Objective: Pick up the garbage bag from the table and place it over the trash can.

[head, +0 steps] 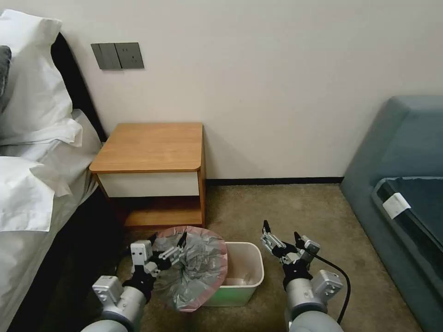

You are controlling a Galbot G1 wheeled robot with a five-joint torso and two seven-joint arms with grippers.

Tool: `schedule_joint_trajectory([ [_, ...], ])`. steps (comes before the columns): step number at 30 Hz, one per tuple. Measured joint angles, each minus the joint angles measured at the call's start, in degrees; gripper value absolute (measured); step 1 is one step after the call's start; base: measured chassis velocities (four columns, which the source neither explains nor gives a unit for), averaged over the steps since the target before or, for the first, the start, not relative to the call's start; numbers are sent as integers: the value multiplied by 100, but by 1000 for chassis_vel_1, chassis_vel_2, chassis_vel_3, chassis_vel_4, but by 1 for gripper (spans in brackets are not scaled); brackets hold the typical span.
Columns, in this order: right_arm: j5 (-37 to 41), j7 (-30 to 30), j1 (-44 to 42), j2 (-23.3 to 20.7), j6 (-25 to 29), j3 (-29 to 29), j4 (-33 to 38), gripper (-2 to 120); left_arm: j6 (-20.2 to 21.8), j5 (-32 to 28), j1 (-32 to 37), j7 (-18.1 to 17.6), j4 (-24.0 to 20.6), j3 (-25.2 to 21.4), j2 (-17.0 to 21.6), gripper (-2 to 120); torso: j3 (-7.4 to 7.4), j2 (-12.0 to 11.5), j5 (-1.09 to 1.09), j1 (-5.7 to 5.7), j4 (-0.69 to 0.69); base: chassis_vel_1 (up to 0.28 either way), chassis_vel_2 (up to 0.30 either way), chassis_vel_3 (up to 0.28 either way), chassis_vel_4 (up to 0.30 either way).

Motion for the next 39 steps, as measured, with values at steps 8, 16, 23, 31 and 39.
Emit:
schedule_joint_trajectory([
  [8,-121,2,-93,40,153,-14,-54,100,629,28,-14,-172,-27,110,-116,97,0,0,1,0,0,0,0,0,0],
  [16,-226,28,-101,19,171,4,97,100,837,-297,-104,-288,240,342,-246,97,0,0,0,0,0,0,0,0,0],
  [23,-284,39,-90,37,171,-14,85,100,650,-506,-201,-384,234,217,-259,97,0,0,1,0,0,0,0,0,0],
  [31,-341,40,-70,100,211,-72,12,100,778,-586,-364,-413,374,23,-278,95,0,0,0,0,0,0,0,0,0],
  [39,-412,39,-216,130,348,-59,-2,100,1138,-548,-531,-318,599,26,-416,87,0,0,0,0,0,0,0,0,0],
])
